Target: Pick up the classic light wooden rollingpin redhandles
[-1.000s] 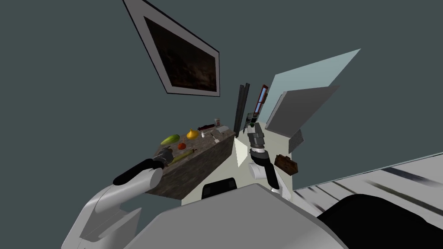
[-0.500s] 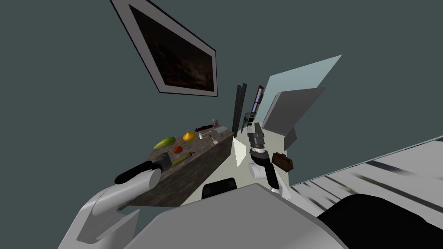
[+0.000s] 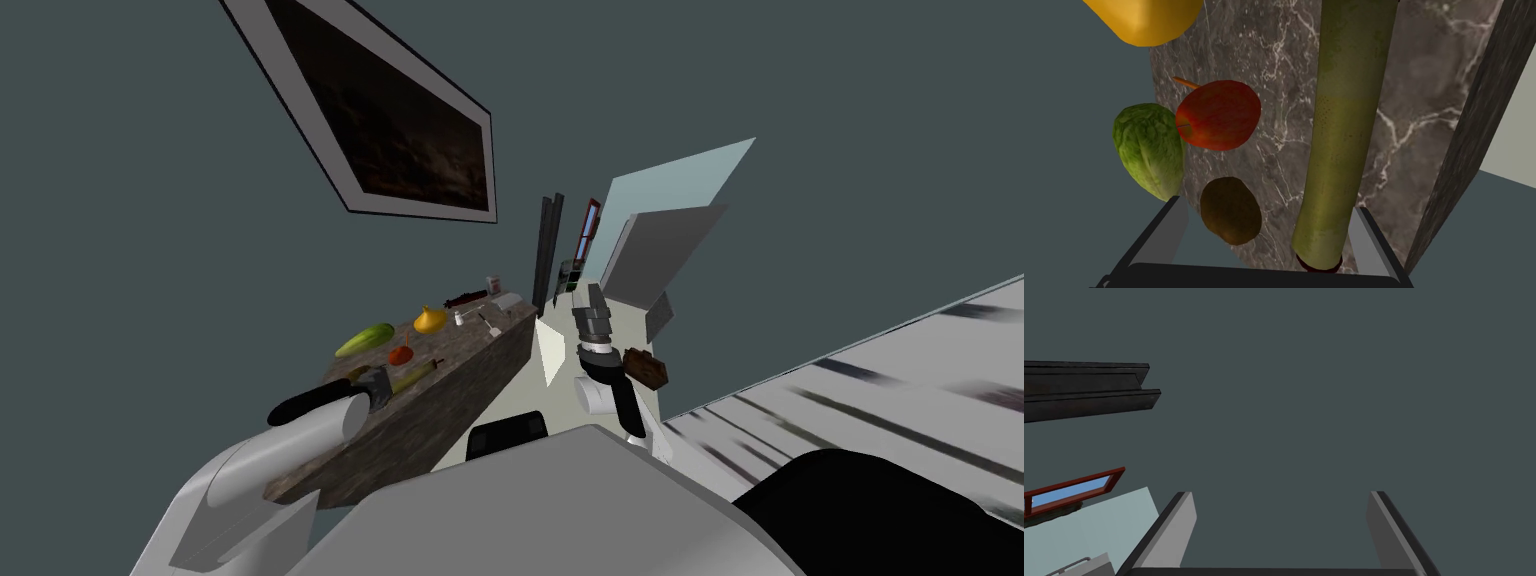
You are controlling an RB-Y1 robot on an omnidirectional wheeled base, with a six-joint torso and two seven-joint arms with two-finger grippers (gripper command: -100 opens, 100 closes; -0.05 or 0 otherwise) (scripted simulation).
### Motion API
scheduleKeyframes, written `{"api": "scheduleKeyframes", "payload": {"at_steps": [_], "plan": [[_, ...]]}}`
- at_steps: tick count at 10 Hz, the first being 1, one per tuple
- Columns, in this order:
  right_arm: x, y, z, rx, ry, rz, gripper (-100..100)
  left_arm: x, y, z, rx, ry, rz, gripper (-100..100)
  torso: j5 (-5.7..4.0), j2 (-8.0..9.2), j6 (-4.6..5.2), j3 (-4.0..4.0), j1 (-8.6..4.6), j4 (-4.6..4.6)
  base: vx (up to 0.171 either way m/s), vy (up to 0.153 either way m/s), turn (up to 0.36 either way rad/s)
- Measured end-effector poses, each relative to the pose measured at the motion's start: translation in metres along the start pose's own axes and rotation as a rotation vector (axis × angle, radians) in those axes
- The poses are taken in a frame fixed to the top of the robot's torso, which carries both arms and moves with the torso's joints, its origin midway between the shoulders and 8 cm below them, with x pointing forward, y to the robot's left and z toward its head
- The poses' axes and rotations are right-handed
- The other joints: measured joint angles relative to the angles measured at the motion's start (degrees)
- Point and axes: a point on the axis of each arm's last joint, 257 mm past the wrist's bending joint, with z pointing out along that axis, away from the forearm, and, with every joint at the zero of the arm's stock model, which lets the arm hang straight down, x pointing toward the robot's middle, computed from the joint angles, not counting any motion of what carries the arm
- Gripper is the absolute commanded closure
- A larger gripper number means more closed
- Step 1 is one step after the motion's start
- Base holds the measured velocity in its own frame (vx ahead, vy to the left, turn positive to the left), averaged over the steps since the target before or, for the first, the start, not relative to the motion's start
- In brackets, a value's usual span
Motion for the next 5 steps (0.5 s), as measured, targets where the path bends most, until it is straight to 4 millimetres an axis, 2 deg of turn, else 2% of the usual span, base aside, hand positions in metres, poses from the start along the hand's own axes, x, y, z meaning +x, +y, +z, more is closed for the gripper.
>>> {"api": "scheduleKeyframes", "payload": {"at_steps": [2, 3, 5], "plan": [[0.000, 0.000, 0.000, 0.000, 0.000, 0.000, 0, -0.009, 0.026, 0.005, -0.089, -0.034, -0.018, -100, 0.01, -0.13, 0.00, -0.08, 0.04, -0.03, 0.074, 0.024, -0.158], [0.000, 0.000, 0.000, 0.000, 0.000, 0.000, 0, -0.014, 0.040, 0.008, -0.132, -0.047, -0.029, -100, 0.02, -0.12, -0.01, -0.07, 0.07, -0.03, 0.033, 0.027, -0.029], [0.000, 0.000, 0.000, 0.000, 0.000, 0.000, 0, -0.021, 0.050, 0.008, -0.173, -0.060, -0.040, -100, 0.01, 0.02, -0.01, 0.01, 0.04, 0.00, 0.032, 0.018, -0.090]]}}
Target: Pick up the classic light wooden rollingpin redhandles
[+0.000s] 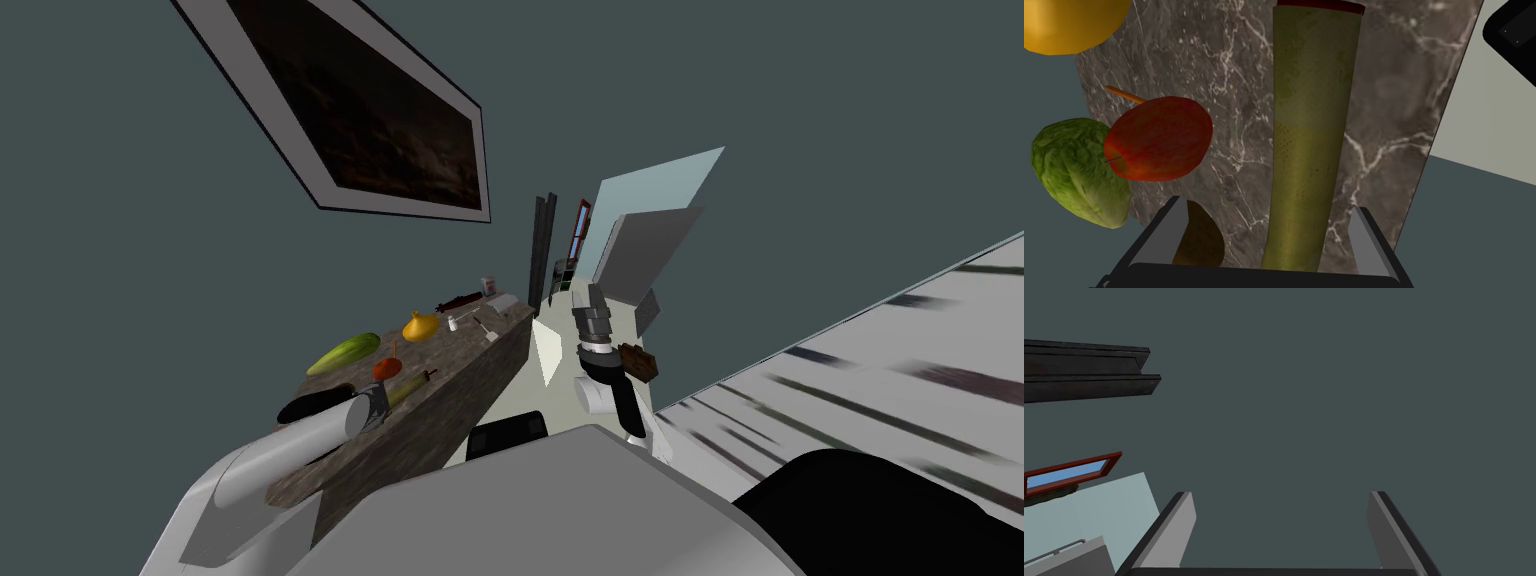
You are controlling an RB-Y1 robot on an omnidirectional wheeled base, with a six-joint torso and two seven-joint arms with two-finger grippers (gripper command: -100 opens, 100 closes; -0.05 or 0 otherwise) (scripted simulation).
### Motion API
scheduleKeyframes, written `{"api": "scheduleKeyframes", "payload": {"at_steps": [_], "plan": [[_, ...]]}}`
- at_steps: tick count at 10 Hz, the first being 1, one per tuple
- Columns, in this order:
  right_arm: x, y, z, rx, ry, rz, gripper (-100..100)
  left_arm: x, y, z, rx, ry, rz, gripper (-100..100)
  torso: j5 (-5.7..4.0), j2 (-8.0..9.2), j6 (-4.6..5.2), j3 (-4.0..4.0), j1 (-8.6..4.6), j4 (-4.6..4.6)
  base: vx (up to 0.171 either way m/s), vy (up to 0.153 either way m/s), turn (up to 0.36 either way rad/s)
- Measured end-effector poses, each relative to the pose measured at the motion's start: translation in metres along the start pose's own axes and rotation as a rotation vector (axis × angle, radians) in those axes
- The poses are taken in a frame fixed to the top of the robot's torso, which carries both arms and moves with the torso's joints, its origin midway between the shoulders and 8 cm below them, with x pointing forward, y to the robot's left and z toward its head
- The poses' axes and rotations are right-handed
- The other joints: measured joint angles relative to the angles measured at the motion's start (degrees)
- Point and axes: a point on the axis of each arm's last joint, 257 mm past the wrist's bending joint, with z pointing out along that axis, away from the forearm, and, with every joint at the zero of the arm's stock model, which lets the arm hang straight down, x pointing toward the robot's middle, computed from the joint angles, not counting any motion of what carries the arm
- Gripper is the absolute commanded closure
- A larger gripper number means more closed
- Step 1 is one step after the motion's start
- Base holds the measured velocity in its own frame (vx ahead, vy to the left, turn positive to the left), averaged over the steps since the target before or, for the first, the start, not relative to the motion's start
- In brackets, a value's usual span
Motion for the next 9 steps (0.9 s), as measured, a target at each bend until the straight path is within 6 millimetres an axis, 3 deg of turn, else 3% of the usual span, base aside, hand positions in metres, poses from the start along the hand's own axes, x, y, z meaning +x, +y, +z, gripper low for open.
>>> {"api": "scheduleKeyframes", "payload": {"at_steps": [3, 4, 5, 9], "plan": [[0.000, 0.000, 0.000, 0.000, 0.000, 0.000, 0, -0.003, 0.026, 0.003, -0.079, -0.013, -0.027, -100, -0.01, 0.01, -0.01, 0.01, -0.03, 0.00, 0.025, 0.012, -0.046], [0.000, 0.000, 0.000, 0.000, 0.000, 0.000, 0, -0.003, 0.027, 0.003, -0.084, -0.013, -0.028, 0, -0.01, 0.06, -0.01, 0.03, -0.05, 0.01, 0.000, 0.000, 0.000], [0.000, 0.000, 0.000, 0.000, 0.000, 0.000, 0, -0.003, 0.027, 0.003, -0.084, -0.013, -0.028, -100, -0.02, 0.10, -0.01, 0.06, -0.07, 0.02, 0.004, 0.004, 0.017], [0.000, 0.000, 0.000, 0.000, 0.000, 0.000, 0, 0.001, 0.028, 0.021, -0.084, -0.009, -0.023, -100, -0.01, 0.09, -0.01, 0.05, -0.04, 0.02, 0.006, 0.006, 0.012]]}}
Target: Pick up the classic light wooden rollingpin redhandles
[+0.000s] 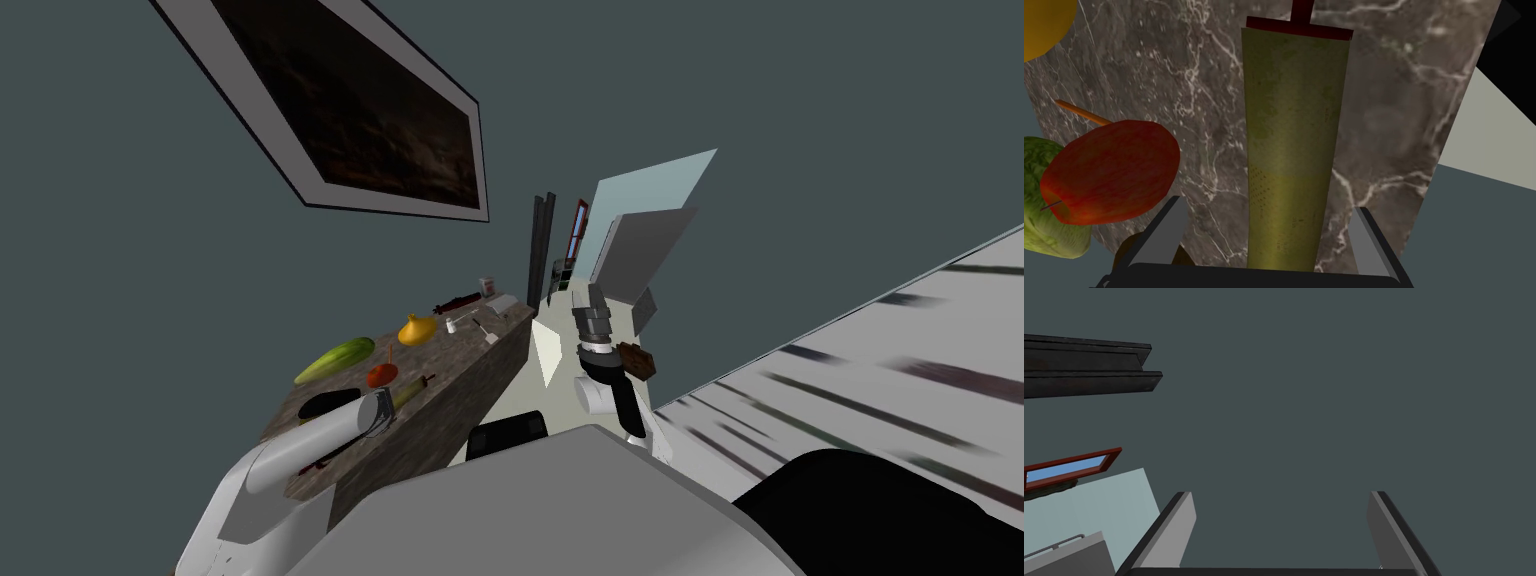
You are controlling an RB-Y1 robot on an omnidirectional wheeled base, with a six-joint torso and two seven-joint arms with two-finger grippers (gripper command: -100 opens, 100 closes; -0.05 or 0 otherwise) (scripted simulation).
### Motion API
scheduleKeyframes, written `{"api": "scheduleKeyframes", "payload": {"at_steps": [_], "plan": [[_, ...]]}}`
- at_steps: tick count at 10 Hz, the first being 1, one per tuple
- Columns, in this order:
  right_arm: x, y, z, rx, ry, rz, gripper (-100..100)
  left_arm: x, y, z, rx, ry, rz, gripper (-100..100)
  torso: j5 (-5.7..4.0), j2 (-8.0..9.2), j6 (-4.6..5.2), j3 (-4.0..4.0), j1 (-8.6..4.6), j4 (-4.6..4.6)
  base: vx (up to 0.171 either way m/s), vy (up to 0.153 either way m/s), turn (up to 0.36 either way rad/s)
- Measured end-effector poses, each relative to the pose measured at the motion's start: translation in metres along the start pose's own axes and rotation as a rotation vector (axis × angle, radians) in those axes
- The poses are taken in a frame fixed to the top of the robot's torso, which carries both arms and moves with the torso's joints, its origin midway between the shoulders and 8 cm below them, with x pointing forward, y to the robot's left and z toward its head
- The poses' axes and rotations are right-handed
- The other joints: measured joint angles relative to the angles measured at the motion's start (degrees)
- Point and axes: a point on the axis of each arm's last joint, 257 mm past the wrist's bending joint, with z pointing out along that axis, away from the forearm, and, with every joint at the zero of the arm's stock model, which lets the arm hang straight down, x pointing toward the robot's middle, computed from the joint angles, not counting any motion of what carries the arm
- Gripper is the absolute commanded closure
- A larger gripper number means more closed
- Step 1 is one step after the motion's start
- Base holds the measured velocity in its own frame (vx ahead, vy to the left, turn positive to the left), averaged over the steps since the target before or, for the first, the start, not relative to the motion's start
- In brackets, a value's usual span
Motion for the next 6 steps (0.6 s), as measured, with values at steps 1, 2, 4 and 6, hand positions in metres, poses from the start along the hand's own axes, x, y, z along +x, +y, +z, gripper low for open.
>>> {"api": "scheduleKeyframes", "payload": {"at_steps": [1, 2, 4, 6], "plan": [[0.0000, 0.0000, 0.0000, 0.000, 0.000, 0.000, 0, 0.0001, -0.0004, 0.0005, 0.001, 0.000, 0.000, 100, -0.01, 0.02, 0.00, 0.01, -0.02, 0.00, 0.000, 0.000, 0.000], [0.0000, 0.0000, 0.0000, 0.000, 0.000, 0.000, 0, 0.0001, 0.0003, 0.0006, 0.000, 0.000, 0.000, 100, -0.03, 0.02, 0.01, 0.02, -0.02, 0.03, 0.000, 0.000, 0.000], [0.0000, 0.0000, 0.0000, 0.000, 0.000, 0.000, 0, 0.0001, -0.0007, 0.0004, 0.002, 0.001, 0.000, 100, -0.01, 0.01, 0.01, 0.00, -0.03, -0.01, 0.000, 0.000, 0.000], [0.0000, 0.0000, 0.0000, 0.000, 0.000, 0.000, 0, 0.0001, -0.0003, 0.0005, 0.001, 0.000, 0.000, 0, -0.02, 0.02, 0.01, 0.01, -0.04, 0.01, 0.000, 0.000, 0.000]]}}
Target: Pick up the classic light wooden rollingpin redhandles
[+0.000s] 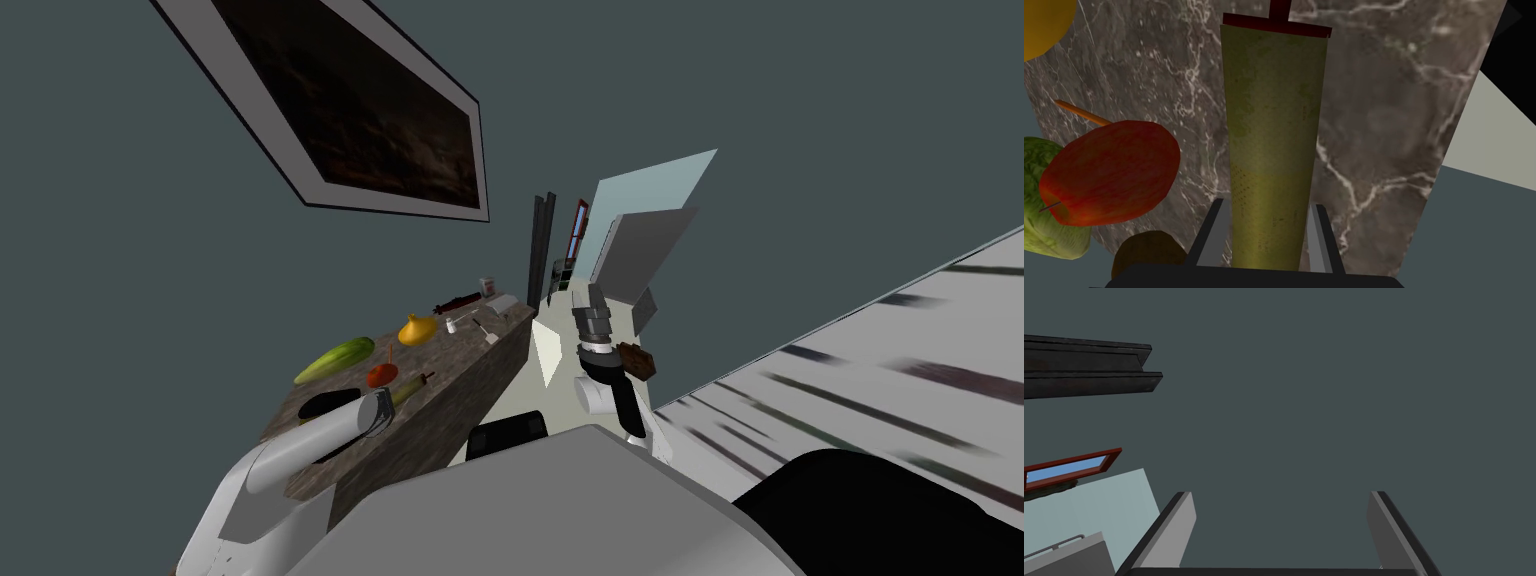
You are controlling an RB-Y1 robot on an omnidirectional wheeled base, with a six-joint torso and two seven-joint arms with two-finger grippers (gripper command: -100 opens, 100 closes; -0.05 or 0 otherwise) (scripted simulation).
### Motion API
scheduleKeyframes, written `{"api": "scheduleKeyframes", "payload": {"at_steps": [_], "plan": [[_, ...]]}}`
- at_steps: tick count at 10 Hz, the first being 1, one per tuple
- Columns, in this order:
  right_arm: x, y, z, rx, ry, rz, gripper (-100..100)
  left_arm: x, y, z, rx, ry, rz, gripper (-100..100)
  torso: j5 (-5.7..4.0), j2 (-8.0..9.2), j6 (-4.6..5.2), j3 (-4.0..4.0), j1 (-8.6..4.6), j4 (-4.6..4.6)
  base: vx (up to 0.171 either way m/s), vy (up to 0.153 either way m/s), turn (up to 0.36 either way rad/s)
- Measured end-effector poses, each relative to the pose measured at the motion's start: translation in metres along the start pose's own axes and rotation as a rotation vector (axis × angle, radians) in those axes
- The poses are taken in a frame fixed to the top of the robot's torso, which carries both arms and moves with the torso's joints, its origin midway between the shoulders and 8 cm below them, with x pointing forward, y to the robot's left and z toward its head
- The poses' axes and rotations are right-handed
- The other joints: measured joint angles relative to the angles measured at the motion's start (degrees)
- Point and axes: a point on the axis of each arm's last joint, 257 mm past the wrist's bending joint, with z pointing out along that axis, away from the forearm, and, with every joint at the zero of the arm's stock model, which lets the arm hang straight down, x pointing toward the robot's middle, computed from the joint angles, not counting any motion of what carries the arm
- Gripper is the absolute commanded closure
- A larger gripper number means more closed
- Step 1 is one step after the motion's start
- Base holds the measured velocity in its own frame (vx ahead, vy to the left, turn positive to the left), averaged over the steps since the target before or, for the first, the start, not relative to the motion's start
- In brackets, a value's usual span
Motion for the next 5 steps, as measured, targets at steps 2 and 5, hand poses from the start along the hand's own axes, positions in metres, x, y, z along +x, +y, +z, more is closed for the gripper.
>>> {"api": "scheduleKeyframes", "payload": {"at_steps": [2, 5], "plan": [[0.000, 0.000, 0.000, 0.000, 0.000, 0.000, 0, -0.001, 0.000, -0.003, 0.001, -0.001, -0.001, 100, -0.03, 0.04, 0.00, 0.02, -0.05, 0.01, -0.005, -0.008, -0.021], [0.000, 0.000, 0.000, 0.000, 0.000, 0.000, 0, -0.003, 0.001, -0.013, -0.001, -0.003, -0.004, 0, -0.04, 0.07, 0.00, 0.05, -0.07, 0.03, -0.003, -0.003, -0.006]]}}
